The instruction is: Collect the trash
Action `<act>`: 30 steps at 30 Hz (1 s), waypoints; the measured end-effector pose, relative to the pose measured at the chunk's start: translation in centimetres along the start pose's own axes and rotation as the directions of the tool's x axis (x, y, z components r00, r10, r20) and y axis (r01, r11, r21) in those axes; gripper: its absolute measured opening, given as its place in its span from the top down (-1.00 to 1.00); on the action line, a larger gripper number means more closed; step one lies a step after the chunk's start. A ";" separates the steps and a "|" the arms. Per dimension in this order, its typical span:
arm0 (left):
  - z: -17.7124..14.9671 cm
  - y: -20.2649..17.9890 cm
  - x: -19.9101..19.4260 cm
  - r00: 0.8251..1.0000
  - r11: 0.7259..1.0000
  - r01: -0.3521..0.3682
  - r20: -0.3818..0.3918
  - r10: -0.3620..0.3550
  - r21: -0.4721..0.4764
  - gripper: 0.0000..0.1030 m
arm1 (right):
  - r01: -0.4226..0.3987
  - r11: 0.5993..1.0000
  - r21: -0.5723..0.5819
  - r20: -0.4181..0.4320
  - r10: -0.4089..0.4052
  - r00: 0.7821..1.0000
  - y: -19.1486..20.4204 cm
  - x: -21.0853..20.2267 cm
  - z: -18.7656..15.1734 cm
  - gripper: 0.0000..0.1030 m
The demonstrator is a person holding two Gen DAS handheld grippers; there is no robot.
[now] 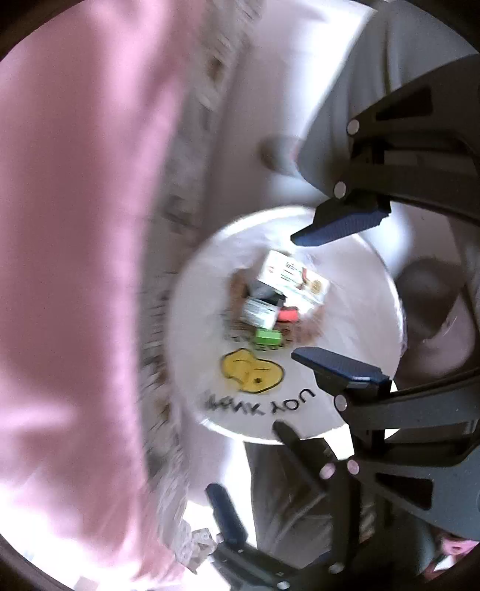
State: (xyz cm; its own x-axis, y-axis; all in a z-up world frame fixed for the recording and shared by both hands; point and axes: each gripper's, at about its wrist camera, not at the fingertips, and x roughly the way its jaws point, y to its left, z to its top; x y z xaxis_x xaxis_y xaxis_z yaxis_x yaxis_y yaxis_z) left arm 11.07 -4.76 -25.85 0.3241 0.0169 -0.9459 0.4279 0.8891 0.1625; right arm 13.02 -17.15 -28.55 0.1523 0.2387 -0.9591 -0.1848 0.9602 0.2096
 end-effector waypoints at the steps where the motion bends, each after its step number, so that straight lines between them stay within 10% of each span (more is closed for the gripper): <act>1: 0.4 0.5 -1.0 1.000 1.000 0.003 0.013 -0.003 -0.013 -0.55 | 0.001 1.000 -0.012 0.028 0.000 1.000 0.2 -1.3 0.2 -0.12; 13: -0.1 6.4 -15.3 0.975 0.972 -0.067 0.190 0.112 -0.226 -0.75 | 0.094 0.975 -0.201 0.321 -0.025 0.947 4.8 -17.0 -1.1 -0.40; 30: -6.9 2.1 -25.2 0.908 0.958 -0.149 0.349 0.231 -0.245 -0.85 | 0.216 0.967 -0.133 0.600 -0.095 0.794 7.3 -26.0 -11.2 -0.63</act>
State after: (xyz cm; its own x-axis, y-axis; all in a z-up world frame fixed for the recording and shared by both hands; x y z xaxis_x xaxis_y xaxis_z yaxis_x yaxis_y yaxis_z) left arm -1.99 -0.18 -3.64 0.6874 0.0609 -0.7238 0.1548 0.9613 0.2279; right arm -3.20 -17.99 -4.19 0.7210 0.1853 -0.6677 -0.2749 0.9610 -0.0301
